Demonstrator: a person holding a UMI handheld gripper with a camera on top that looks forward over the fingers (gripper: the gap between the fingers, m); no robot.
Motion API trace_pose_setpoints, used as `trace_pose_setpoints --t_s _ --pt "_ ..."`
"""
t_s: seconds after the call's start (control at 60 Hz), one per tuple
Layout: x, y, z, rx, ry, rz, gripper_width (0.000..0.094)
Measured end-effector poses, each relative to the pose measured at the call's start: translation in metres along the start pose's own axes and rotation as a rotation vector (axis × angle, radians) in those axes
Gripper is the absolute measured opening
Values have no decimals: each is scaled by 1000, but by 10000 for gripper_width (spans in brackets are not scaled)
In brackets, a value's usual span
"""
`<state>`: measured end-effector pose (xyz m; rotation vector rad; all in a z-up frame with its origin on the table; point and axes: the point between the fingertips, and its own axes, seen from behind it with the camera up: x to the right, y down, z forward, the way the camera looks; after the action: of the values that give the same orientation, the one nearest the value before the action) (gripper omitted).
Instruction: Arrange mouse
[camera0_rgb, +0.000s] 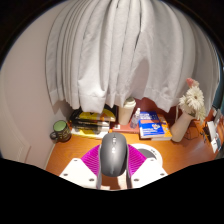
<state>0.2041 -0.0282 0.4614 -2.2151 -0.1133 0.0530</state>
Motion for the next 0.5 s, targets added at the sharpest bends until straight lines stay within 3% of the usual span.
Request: trace_pose_setpoints --t_s 0.083,0.2,0.217,0.417,0.5 --pt "73 -42 -2 37 21 1 344" --pt "197 -27 48 -6 70 -14 345" --pt "216 -38 30 -13 78 -18 345" --pt "350 69 117 -157 51 36 309" --pt "354 118 152 -226 3 42 338"
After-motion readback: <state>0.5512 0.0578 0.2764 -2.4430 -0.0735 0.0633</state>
